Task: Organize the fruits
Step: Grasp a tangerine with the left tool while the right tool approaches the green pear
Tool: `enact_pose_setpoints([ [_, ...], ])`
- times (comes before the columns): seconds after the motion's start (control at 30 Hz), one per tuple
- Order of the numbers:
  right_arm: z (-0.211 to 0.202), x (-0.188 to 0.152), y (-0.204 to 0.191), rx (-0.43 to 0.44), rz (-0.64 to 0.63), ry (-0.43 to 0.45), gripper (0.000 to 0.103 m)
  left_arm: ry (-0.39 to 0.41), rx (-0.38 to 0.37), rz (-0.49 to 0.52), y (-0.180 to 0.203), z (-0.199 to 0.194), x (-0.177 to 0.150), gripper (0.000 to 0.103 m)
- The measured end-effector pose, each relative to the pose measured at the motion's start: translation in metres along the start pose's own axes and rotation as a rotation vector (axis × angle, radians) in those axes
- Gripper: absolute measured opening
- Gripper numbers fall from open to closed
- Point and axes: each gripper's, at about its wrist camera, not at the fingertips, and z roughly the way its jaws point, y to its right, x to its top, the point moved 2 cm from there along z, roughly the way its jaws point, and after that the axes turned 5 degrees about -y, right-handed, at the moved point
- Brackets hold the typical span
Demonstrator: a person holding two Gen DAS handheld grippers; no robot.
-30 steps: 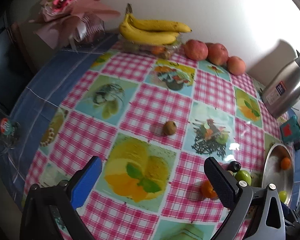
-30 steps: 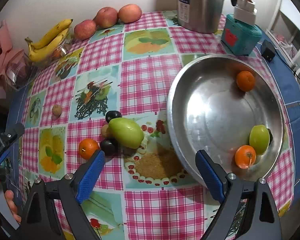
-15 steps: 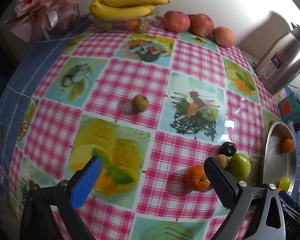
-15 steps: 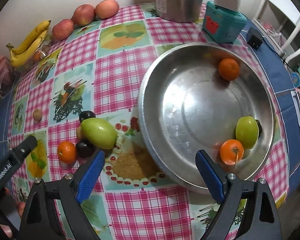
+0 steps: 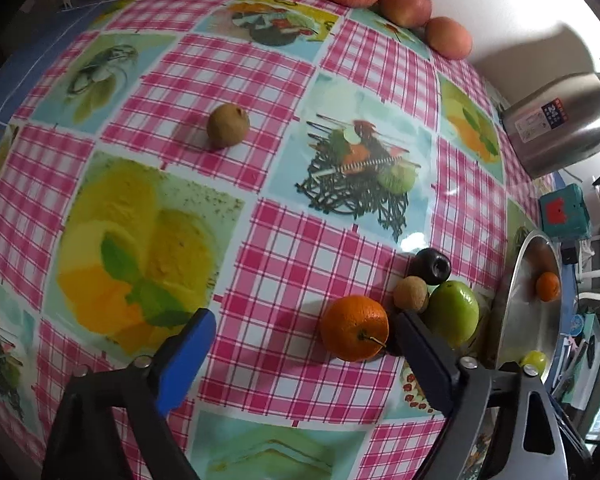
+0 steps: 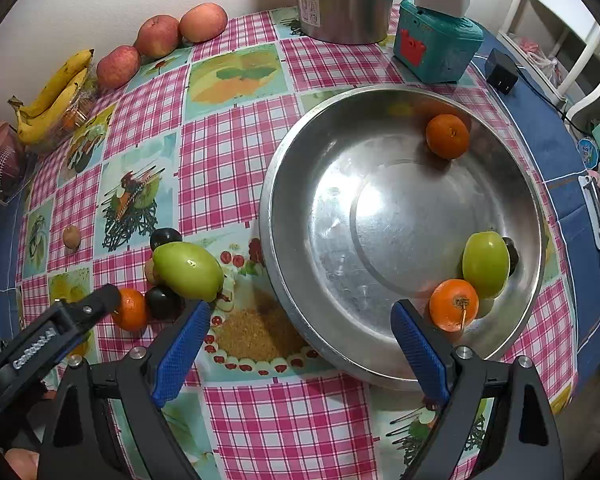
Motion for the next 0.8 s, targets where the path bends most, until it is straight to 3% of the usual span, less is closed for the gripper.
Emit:
enact_pose_setpoints([
  [0.2, 0.001, -0.001, 0.000, -0.001, -0.002, -0.006, 0.092, -0.002, -0.010, 0.038, 0.012, 0.001, -0.002, 0.075],
  [0.43, 0.002, -0.001, 0.000, 0.001, 0.001, -0.006, 0.092, -0.022, -0.099, 0.019, 0.020, 0.000, -0.002, 0.039],
  [0.8, 0.001, -0.001, 0.002, 0.016, 0.006, 0.002, 0.092, 0.048, -0.130, -0.001, 0.014, -0.022, 0.004, 0.037],
])
